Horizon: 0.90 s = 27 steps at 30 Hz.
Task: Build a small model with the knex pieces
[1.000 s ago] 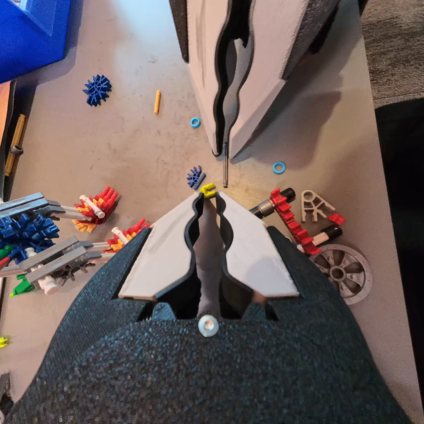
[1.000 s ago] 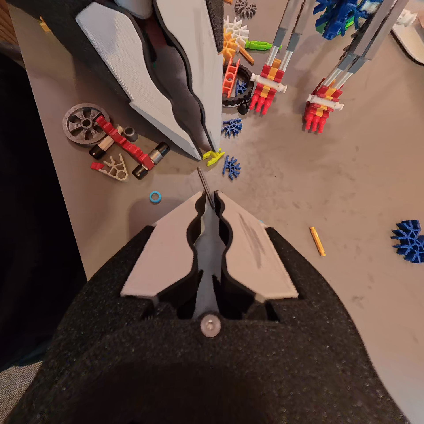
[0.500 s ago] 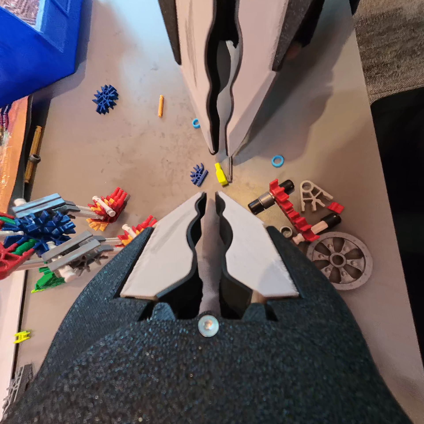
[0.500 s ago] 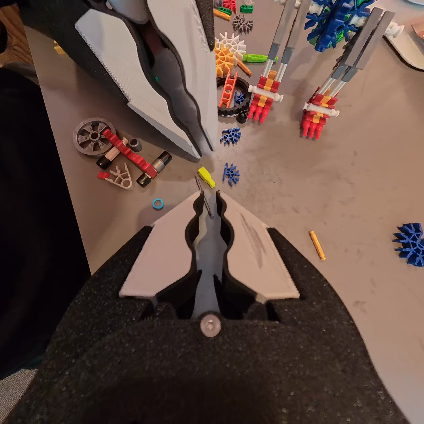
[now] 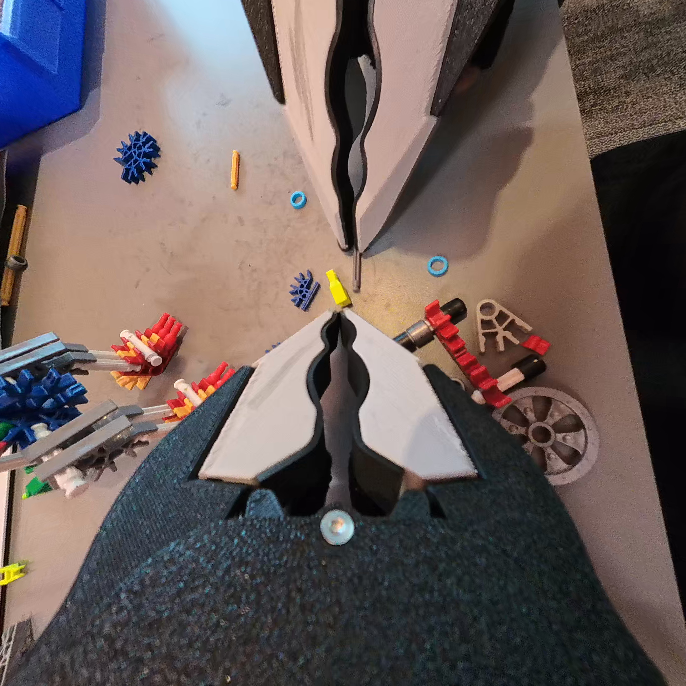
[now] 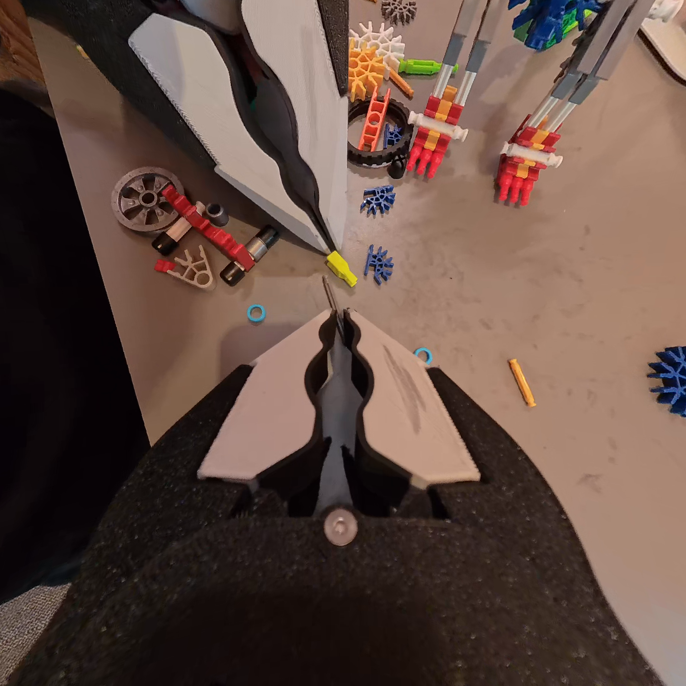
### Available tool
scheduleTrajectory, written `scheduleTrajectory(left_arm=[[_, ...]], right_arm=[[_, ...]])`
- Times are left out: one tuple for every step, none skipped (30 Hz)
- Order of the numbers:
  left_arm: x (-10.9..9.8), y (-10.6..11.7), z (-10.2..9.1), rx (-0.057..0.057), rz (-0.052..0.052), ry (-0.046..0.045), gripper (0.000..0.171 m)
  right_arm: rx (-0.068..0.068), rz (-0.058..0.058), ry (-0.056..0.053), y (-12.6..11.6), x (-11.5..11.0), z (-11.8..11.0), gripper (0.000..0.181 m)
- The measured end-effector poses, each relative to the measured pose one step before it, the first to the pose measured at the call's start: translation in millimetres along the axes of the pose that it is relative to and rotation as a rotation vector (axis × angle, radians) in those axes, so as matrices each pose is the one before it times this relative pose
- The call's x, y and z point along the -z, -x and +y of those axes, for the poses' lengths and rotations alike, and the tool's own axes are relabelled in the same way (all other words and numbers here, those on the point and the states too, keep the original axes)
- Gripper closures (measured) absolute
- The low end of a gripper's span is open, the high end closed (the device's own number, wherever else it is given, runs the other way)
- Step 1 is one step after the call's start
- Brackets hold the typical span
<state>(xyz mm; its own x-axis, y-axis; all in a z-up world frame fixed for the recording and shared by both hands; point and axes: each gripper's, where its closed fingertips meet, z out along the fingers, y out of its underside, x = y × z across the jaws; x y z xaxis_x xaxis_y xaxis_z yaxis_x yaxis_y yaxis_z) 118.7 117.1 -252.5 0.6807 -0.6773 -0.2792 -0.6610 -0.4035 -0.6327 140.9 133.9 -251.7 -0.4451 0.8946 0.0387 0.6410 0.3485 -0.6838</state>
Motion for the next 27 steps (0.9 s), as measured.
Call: scheduleTrajectory(left_arm=[[0.64, 0.15, 0.76, 0.0014, -0.0006, 0.00189, 0.171], [0.59, 0.59, 0.73, 0.0009, -0.0030, 0.00200, 0.171], [0.57, 0.78, 0.75, -0.0025, -0.0043, 0.00156, 0.171], [0.61, 0.28, 0.42, -0.0003, -0.0004, -0.00086, 0.171], [0.38, -0.02, -0.62, 0.0067, 0.0038, -0.00372, 0.170], [0.10, 0.14, -1.08, 0.0117, 0.0040, -0.00197, 0.164], [-0.29, 0.57, -1.39, 0.0070, -0.0011, -0.00056, 0.161], [-0.28, 1.42, -1.60, -0.0020, -0.0088, -0.00078, 0.160], [-0.64, 0.53, -1.39, -0.0023, -0.0041, 0.00055, 0.159], [-1.00, -0.73, -1.16, 0.0013, 0.0059, 0.00067, 0.158], [-1.60, -0.82, -0.66, 0.0018, 0.0058, 0.00240, 0.159], [-1.58, -0.06, 0.16, -0.0014, -0.0007, 0.00559, 0.160], [-1.10, -0.06, -0.55, -0.0011, -0.0006, 0.00040, 0.164], [-1.11, -1.27, -0.34, -0.0047, 0.0054, 0.00039, 0.167], [-0.64, -0.80, -1.04, -0.0019, 0.0014, -0.00520, 0.168], [-0.04, -0.65, -0.41, 0.0042, 0.0040, -0.00221, 0.168], [0.48, -0.11, 0.33, 0.0064, 0.0026, -0.00045, 0.168], [0.90, 1.11, 1.02, 0.0056, -0.0042, 0.00159, 0.168], [1.43, 1.63, 1.00, 0.0015, -0.0098, 0.00046, 0.170], [1.90, 1.06, 0.61, 0.0023, -0.0064, -0.00172, 0.168], [2.20, 0.65, 0.29, 0.0074, -0.0031, -0.00471, 0.168], [2.55, 0.35, -0.57, 0.0127, 0.0009, -0.01092, 0.168], [2.86, -0.09, -0.71, 0.0192, 0.0061, -0.01396, 0.168], [3.35, 0.34, -0.36, 0.0199, 0.0046, -0.01379, 0.168], [3.63, 0.77, 0.15, 0.0168, 0.0005, -0.01132, 0.168], [4.17, 0.25, 0.03, 0.0166, 0.0032, -0.01205, 0.168], [4.87, -0.52, -1.13, 0.0176, 0.0049, -0.01803, 0.168]], right_arm=[[-0.0028, 0.0036, -0.0014, -0.77, 0.72, 0.27, 0.178], [-0.0041, 0.0039, -0.0013, -0.86, 0.92, 0.34, 0.177], [-0.0039, 0.0016, -0.0029, -0.53, 1.01, 0.04, 0.176], [-0.0027, -0.0002, -0.0056, -0.25, 1.07, -0.53, 0.175], [-0.0019, -0.0018, -0.0057, 0.11, 0.86, -0.77, 0.174], [-0.0005, -0.0029, -0.0016, 0.43, 0.33, -0.34, 0.173], [0.0029, -0.0033, 0.0031, 0.71, -0.08, 0.11, 0.173], [0.0055, -0.0006, 0.0027, 0.51, -0.29, -0.02, 0.173], [0.0035, 0.0020, -0.0016, 0.10, -0.33, -1.07, 0.173], [0.0006, -0.0010, -0.0032, 0.36, -0.33, -1.15, 0.173], [0.0012, -0.0028, -0.0010, 0.75, -0.31, -0.83, 0.173], [0.0024, -0.0017, 0.0012, 0.52, -0.37, -0.32, 0.172], [0.0014, -0.0006, 0.0006, 0.20, -0.26, -0.24, 0.172], [0.0003, -0.0004, 0.0000, 0.17, -0.12, -0.13, 0.172], [0.0005, -0.0001, 0.0005, 0.11, 0.07, 0.10, 0.172], [-0.0003, 0.0011, 0.0003, -0.31, 0.30, 0.20, 0.172], [-0.0021, 0.0024, -0.0015, -0.74, 0.59, 0.11, 0.172], [-0.0033, 0.0026, -0.0031, -0.95, 0.71, -0.16, 0.172], [-0.0020, 0.0027, -0.0054, -0.82, 0.98, -0.76, 0.172], [-0.0001, 0.0036, -0.0108, -0.79, 1.08, -2.07, 0.172], [-0.0019, -0.0002, -0.0154, -0.08, 1.06, -3.42, 0.172], [-0.0042, -0.0039, -0.0196, 0.36, 1.00, -4.63, 0.172], [-0.0070, -0.0026, -0.0241, -0.08, 0.76, -5.76, 0.171], [-0.0099, -0.0016, -0.0261, -0.36, 0.66, -6.28, 0.171], [-0.0087, -0.0068, -0.0247, 0.51, 0.13, -5.98, 0.171], [-0.0052, -0.0113, -0.0220, 1.63, -0.38, -5.53, 0.171], [-0.0020, -0.0099, -0.0158, 1.86, -1.04, -4.57, 0.171]])
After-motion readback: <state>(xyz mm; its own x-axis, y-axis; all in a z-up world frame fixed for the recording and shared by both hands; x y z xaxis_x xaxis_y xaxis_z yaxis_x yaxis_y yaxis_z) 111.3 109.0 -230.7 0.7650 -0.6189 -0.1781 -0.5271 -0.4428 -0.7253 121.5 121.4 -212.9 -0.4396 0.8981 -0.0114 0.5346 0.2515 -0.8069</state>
